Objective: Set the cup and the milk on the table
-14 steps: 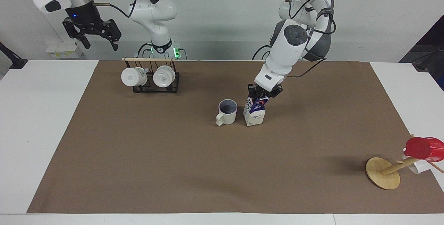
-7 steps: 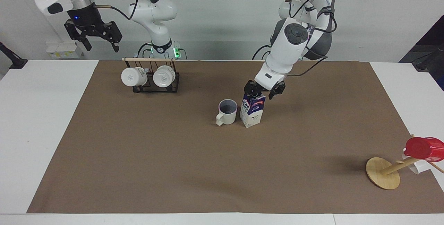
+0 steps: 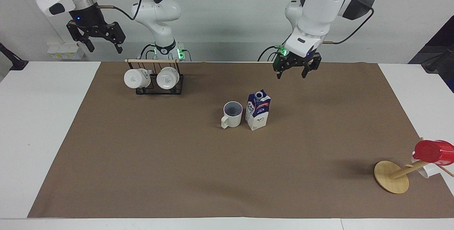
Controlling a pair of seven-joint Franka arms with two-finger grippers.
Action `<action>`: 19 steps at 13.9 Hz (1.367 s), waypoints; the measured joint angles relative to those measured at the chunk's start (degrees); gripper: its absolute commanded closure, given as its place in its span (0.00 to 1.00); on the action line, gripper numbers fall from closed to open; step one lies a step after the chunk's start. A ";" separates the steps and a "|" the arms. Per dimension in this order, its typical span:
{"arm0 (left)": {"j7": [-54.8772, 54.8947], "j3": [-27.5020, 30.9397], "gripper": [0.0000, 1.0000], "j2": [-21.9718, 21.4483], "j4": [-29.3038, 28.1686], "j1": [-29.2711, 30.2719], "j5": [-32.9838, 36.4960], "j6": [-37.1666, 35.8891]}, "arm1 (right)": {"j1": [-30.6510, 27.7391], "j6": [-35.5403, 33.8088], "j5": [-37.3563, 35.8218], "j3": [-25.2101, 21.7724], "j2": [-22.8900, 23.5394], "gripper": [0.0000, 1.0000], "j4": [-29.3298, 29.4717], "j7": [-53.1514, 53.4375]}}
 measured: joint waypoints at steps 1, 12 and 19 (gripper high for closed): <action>3.20 0.17 0.00 -0.90 0.01 2.60 0.20 -1.23 | 0.00 0.00 0.03 0.00 0.01 0.00 0.00 0.35; 16.50 0.78 0.00 -1.84 5.52 15.66 3.85 -8.22 | 0.00 0.00 0.08 0.00 0.01 0.00 0.00 1.08; 21.24 0.82 0.00 -1.74 5.52 18.78 3.90 -8.33 | 0.00 0.00 0.08 0.00 0.01 0.00 0.00 1.08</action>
